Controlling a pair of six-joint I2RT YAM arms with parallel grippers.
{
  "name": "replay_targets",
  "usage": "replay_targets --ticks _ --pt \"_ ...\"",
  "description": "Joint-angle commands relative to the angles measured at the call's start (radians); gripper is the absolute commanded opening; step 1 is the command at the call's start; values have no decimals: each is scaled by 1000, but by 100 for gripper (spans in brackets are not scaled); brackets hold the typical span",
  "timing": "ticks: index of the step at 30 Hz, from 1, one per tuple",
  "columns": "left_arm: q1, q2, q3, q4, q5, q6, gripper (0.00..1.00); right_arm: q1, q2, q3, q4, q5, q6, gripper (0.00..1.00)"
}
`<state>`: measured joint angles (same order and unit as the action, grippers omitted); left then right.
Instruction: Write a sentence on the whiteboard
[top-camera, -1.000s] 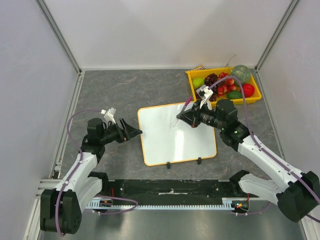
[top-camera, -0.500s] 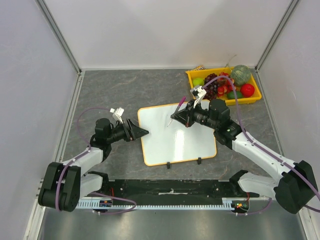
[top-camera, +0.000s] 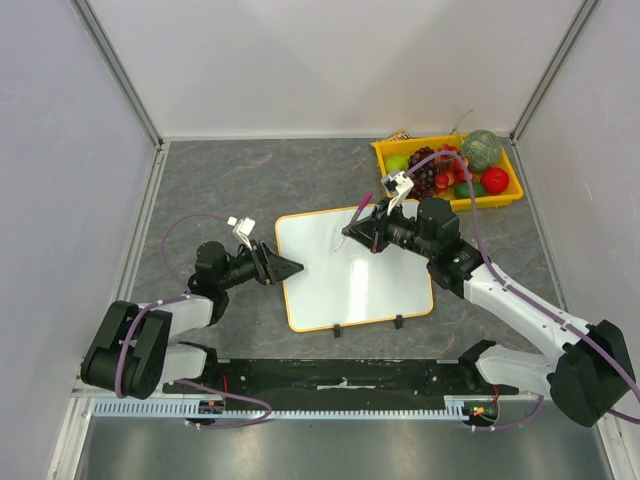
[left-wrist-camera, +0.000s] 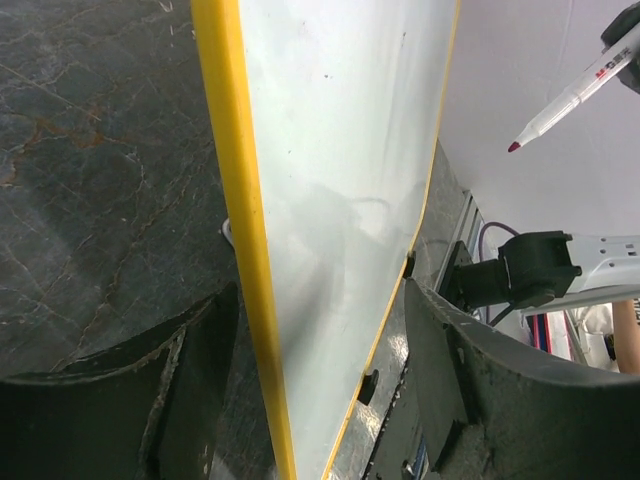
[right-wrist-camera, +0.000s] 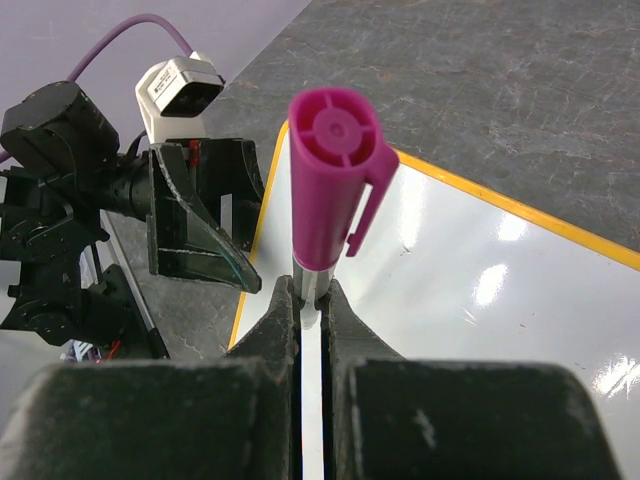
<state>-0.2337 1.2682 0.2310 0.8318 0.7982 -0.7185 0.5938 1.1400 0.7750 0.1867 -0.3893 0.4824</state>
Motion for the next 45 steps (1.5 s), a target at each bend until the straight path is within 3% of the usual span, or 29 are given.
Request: replay_targets --ticks 1,8,21,45 --pt "-12 29 -10 96 22 42 72 4 -5 55 13 23 -11 0" --pt "-12 86 -10 151 84 36 54 6 6 58 17 20 -10 0" --pt "-24 128 -2 135 114 60 3 18 21 61 22 55 4 0" --pt "-35 45 37 -217 -100 191 2 54 67 70 200 208 -50 0"
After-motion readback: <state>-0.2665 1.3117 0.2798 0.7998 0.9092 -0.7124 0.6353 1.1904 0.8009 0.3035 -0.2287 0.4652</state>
